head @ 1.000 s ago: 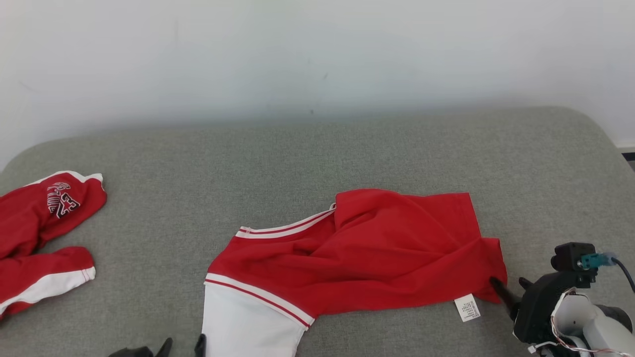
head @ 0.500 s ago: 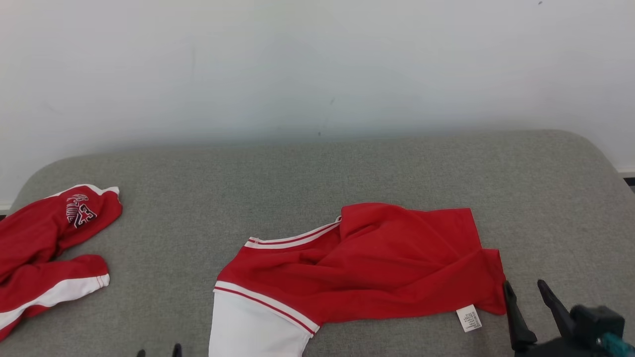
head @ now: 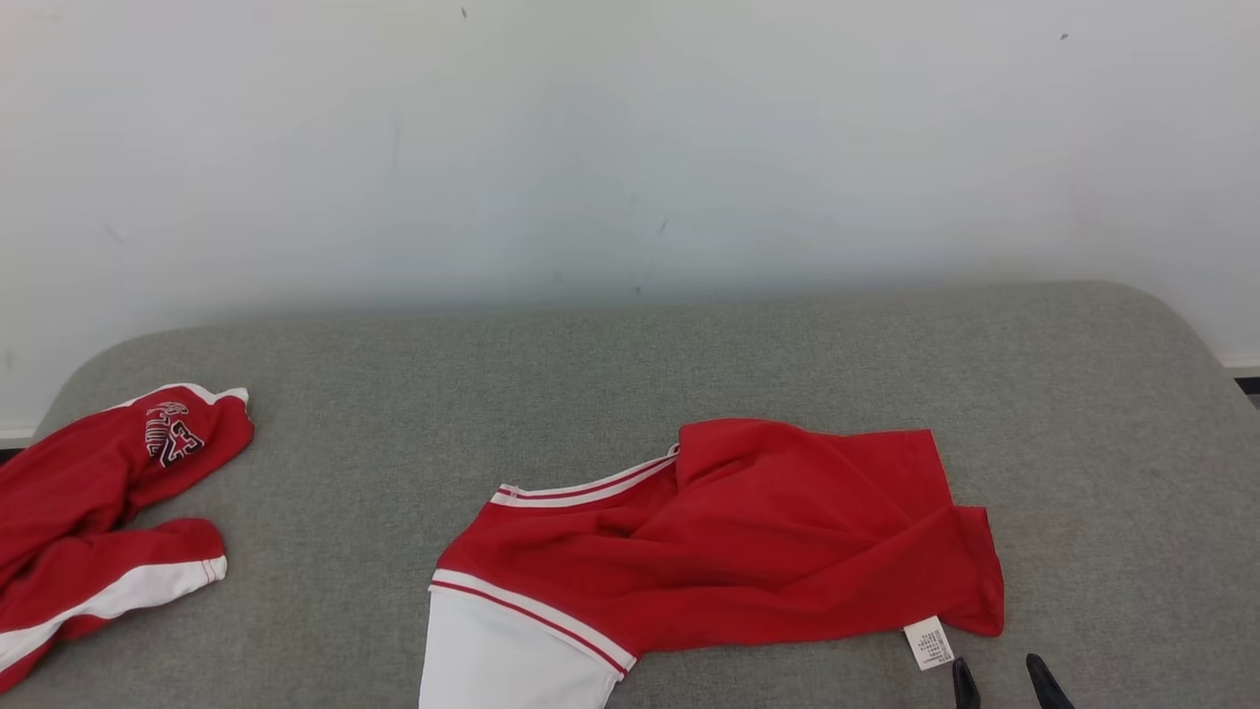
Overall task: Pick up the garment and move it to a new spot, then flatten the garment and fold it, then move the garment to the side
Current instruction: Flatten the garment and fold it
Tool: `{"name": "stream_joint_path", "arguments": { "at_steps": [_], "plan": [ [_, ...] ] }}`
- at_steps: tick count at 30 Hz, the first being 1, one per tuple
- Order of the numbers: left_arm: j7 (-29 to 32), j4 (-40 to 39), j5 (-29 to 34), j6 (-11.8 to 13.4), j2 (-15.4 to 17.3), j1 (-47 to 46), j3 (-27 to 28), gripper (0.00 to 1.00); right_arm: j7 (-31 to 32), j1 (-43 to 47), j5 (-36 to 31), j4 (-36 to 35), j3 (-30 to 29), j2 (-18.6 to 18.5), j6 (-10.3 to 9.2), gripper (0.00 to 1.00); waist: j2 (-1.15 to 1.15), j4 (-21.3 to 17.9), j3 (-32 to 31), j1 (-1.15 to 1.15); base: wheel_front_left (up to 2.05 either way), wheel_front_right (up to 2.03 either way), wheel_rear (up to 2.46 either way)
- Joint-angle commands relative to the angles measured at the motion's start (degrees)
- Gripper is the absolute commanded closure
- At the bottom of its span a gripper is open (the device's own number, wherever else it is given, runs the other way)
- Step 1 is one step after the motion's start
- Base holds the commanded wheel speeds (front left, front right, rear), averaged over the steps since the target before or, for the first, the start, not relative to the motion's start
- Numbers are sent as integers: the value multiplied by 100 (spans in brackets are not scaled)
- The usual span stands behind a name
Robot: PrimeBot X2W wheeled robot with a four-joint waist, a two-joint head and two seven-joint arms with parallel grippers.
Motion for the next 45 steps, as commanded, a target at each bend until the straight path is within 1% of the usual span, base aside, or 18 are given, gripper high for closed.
{"name": "stream_joint_path", "arguments": {
  "at_steps": [1,7,17,22,27,31,37,38,40,43,45],
  "plan": [
    [-15,-8,85,-26,-34,98,50,0,-24,73,11,-65,10,23,-17,0,1,-16,-14,0,0,0,0],
    [-16,-4,155,-64,-102,180,203,0,-27,153,49,-113,37,55,-17,0,1,-61,-37,0,0,0,0],
    [-16,49,100,-69,-45,208,3,0,-28,136,-102,-204,153,64,-17,0,1,-88,-35,0,0,0,0],
    [-16,267,-35,-70,49,137,-263,0,-28,126,-51,-155,191,64,-17,0,1,-113,-41,0,0,0,0],
    [-16,832,-242,-70,230,-193,-732,0,-28,47,-48,-94,184,65,-17,0,1,-165,-36,0,0,0,0],
    [74,1576,-343,-63,356,-685,-1090,0,-28,-31,-33,-42,238,66,-17,0,1,-245,-9,0,0,0,0],
    [478,2631,-314,-17,349,-1556,-1234,0,-27,-84,25,4,342,64,-17,0,1,-440,72,0,0,0,0],
    [478,2631,-314,-17,349,-1556,-1234,0,-27,-84,25,4,342,64,-17,0,1,-440,72,0,0,0,0],
    [598,2899,-275,40,316,-1770,-1276,0,-28,-95,37,6,339,63,-17,0,1,-500,103,0,0,0,0],
    [828,3275,-245,243,291,-2014,-1286,0,-27,-116,30,-10,327,63,-17,0,1,-595,151,0,0,0,0],
    [914,3433,-261,331,273,-2140,-1280,0,-27,-127,20,-22,318,64,-17,0,1,-643,181,0,0,0,0]
  ]
}}
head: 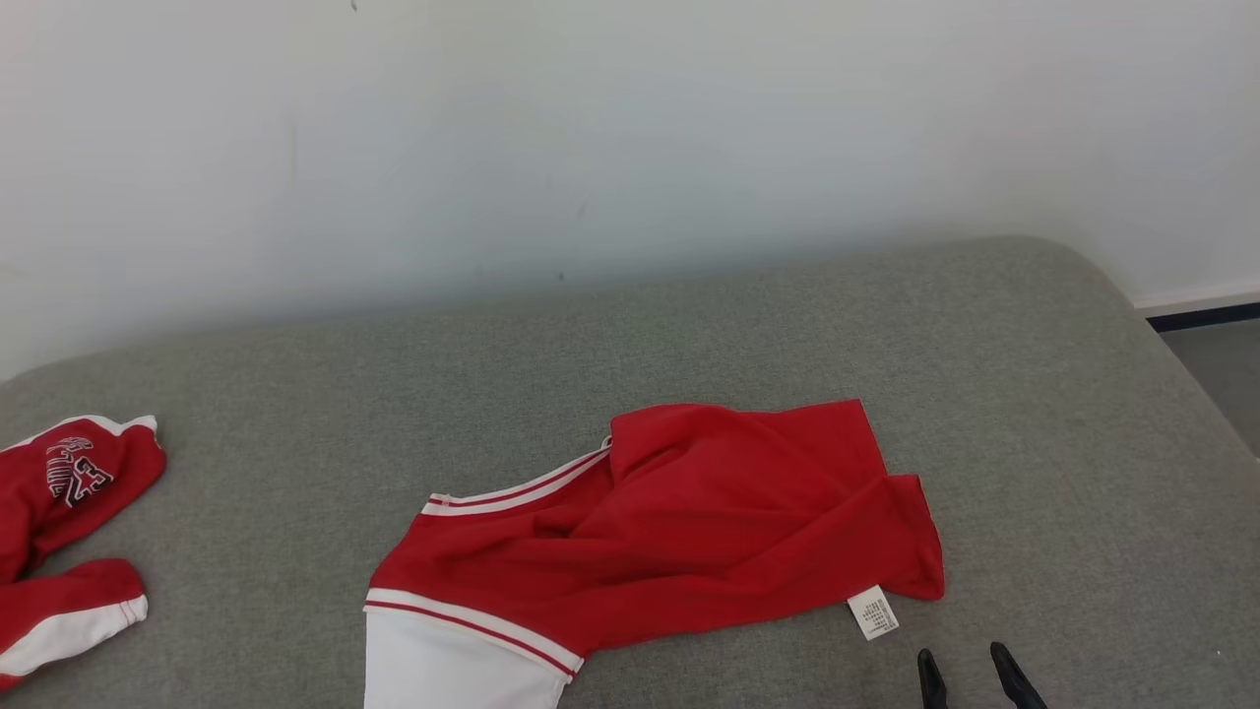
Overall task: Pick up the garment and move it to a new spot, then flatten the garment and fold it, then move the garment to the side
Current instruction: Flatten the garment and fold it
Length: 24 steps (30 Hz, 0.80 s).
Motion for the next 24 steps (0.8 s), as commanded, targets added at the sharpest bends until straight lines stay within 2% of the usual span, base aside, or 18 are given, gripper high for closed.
{"name": "stream_joint_path", "arguments": {
  "at_steps": [1,4,5,6,7,11,15,24],
  "plan": [
    [2,37,-15,21,-16,-88,4,0,-26,-60,10,-19,-12,4,-17,0,-1,-54,49,-1,0,0,0],
    [65,199,-90,-20,-56,-151,-35,0,-25,-60,22,-45,-21,4,-17,0,-1,-91,82,-1,0,0,0],
    [78,239,-119,-64,-69,-163,-52,49,-26,-57,27,-57,-26,4,-17,0,-1,-98,92,-1,0,0,0],
    [86,276,-144,-88,-81,-182,-64,93,-26,-55,31,-65,-30,4,-17,0,-1,-102,100,-1,0,0,0],
    [105,315,-150,-128,-88,-191,-88,100,-26,-55,34,-72,-34,4,-17,0,-1,-104,108,-1,0,0,0],
    [-69,311,-219,-191,-121,-161,-125,100,-26,-55,40,-86,-62,4,-17,0,-1,-90,129,-1,0,0,0],
    [-437,207,-147,-96,-28,-150,-70,100,-4,-109,-23,-5,-180,4,-17,0,-1,-36,150,-1,0,0,0],
    [-752,25,-33,191,38,-216,-12,100,1168,-641,-369,350,-821,-100,-17,0,-1,-9,325,-1,0,0,0]
  ]
}}
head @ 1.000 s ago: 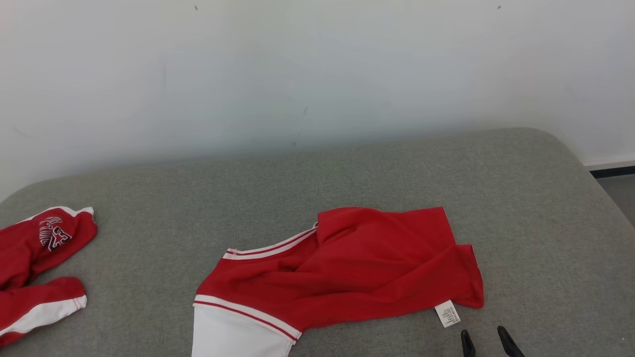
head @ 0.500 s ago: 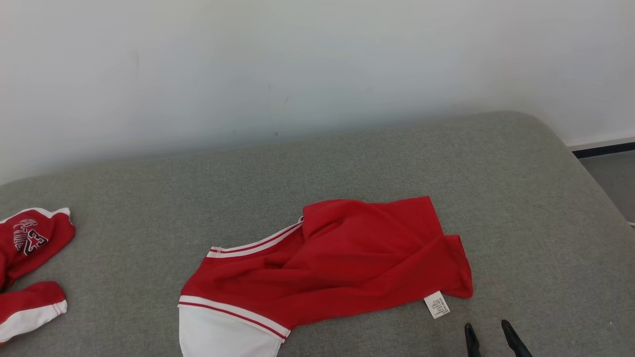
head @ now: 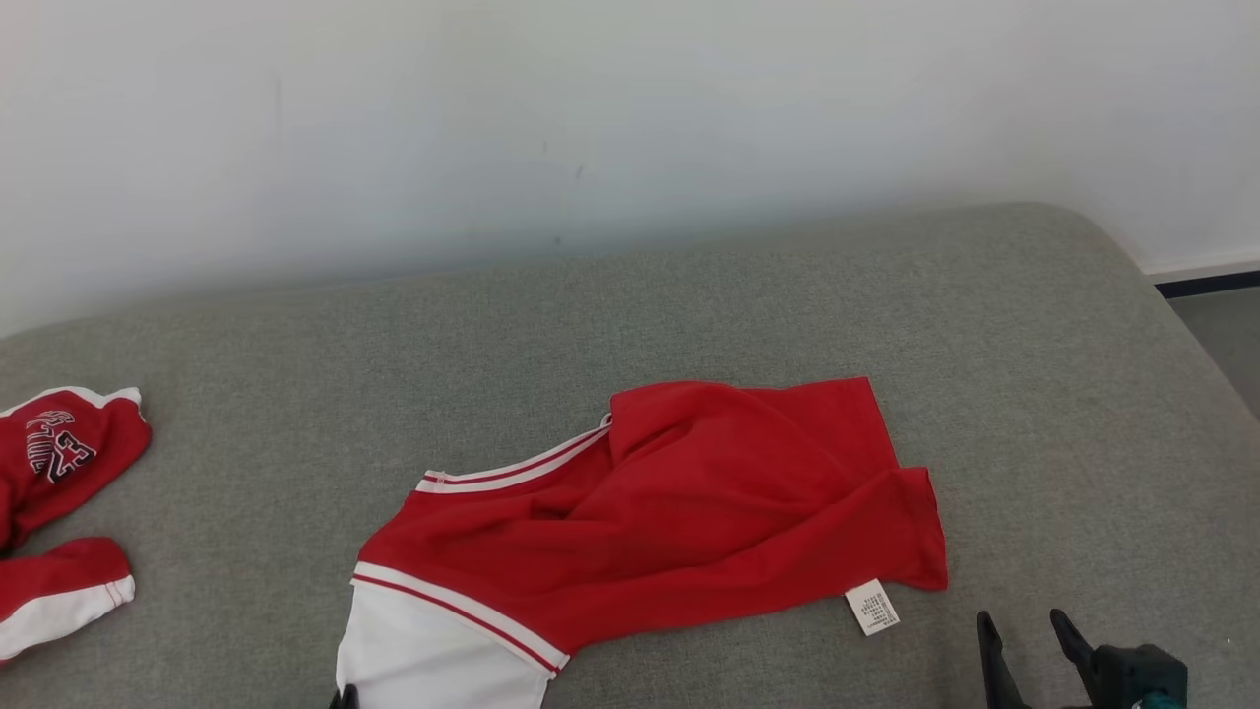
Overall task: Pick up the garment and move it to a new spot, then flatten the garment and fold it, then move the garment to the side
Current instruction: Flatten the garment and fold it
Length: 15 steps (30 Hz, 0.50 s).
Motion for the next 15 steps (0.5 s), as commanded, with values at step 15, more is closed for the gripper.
{"name": "stream_joint_path", "arguments": {
  "at_steps": [15],
  "plan": [
    [-109,-281,98,195,86,-217,-34,100,854,-1240,-340,841,190,-244,-17,0,-1,67,522,-1,0,0,0]
  ]
}}
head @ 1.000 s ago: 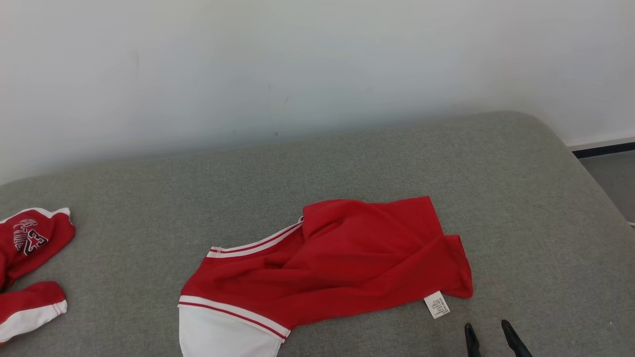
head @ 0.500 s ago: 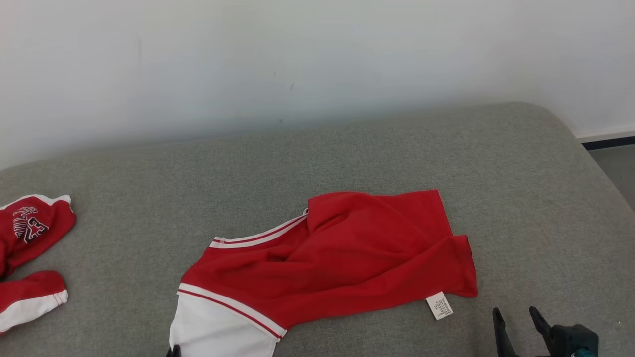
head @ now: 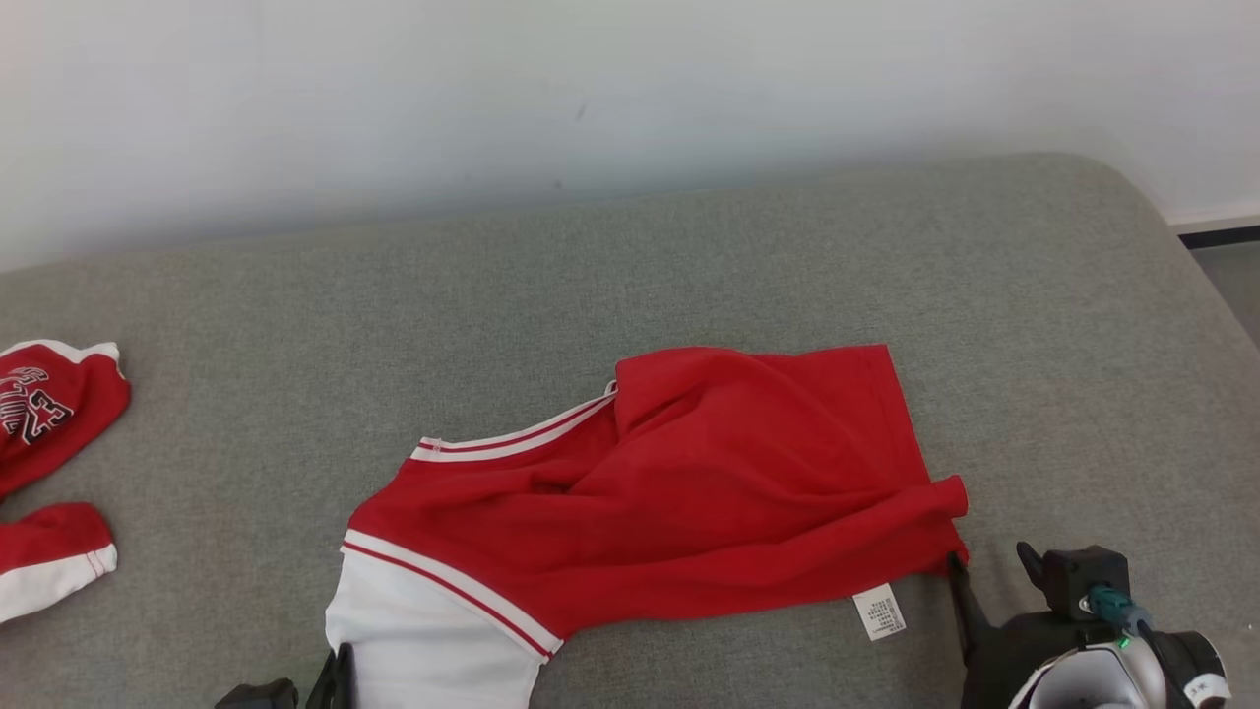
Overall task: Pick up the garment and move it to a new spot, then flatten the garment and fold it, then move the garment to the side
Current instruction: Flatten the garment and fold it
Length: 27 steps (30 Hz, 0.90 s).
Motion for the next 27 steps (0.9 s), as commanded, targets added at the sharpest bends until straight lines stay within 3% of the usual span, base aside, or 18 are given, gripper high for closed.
{"name": "stream_joint_path", "arguments": {
  "at_steps": [1,9,13,23,26,27],
  "plan": [
    [-25,-24,-16,-17,32,-79,-8,100,-9,-86,-22,53,5,-10,-17,0,-1,34,74,0,0,0,0],
    [35,-94,-68,-35,78,-92,-74,100,71,-454,190,534,503,-155,-17,0,-1,51,166,0,0,0,0],
    [53,-117,-74,-41,82,-100,-115,100,86,-559,177,749,391,-166,-17,0,-1,70,170,0,0,0,0],
    [62,-117,-120,-24,121,-43,-155,100,94,-561,508,1034,794,-172,-17,0,-1,100,130,0,0,0,0],
    [59,-122,-127,-22,135,-8,-162,100,89,-551,602,1055,931,-215,-17,7,-1,88,110,0,0,0,0],
    [58,-125,-135,-19,138,-1,-165,100,90,-546,630,1064,967,-220,-17,15,-1,83,104,0,0,0,0]
  ]
}}
